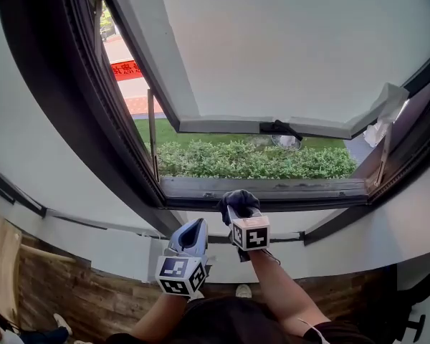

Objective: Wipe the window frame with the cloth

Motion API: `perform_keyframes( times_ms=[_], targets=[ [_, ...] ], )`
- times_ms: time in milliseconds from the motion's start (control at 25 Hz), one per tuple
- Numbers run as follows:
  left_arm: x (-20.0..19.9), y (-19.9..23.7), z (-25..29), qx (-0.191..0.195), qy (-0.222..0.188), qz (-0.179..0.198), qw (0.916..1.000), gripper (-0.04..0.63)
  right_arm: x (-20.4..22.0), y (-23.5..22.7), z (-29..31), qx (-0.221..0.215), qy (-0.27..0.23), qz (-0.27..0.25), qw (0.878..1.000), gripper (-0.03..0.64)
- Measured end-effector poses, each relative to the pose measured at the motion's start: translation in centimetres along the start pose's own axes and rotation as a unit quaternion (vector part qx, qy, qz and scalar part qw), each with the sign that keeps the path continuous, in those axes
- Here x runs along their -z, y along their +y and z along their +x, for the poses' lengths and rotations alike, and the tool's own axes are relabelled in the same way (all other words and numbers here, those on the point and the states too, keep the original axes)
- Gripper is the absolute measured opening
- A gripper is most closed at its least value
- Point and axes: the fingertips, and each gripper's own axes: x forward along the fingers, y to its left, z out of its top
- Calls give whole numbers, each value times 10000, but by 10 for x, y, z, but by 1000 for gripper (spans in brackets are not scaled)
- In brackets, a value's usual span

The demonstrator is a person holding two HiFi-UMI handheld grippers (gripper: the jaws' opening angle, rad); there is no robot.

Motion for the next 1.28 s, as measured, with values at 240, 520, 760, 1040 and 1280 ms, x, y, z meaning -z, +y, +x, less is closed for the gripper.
perform_keyframes(
  times_ms=[240, 520, 760, 1040, 1280],
  targets=[
    [-8, -25, 13, 229, -27, 164, 9996, 9, 2, -31, -17, 194, -55, 173, 9996, 64],
    [-6, -43, 27, 424, 41, 250, 9988, 9, 4, -58, -30, 229, -121, 609, 9978, 64],
    [-5, -48, 31, 501, 85, 343, 9981, 9, 4, -75, -40, 261, -210, 1015, 9943, 64],
    [8, -42, 31, 332, 111, 166, 9992, 9, 4, -97, -52, 392, -333, 1217, 9912, 64],
    [18, -59, 30, 347, 161, 122, 9992, 9, 7, -120, -64, 532, -362, 1243, 9902, 64]
  ],
)
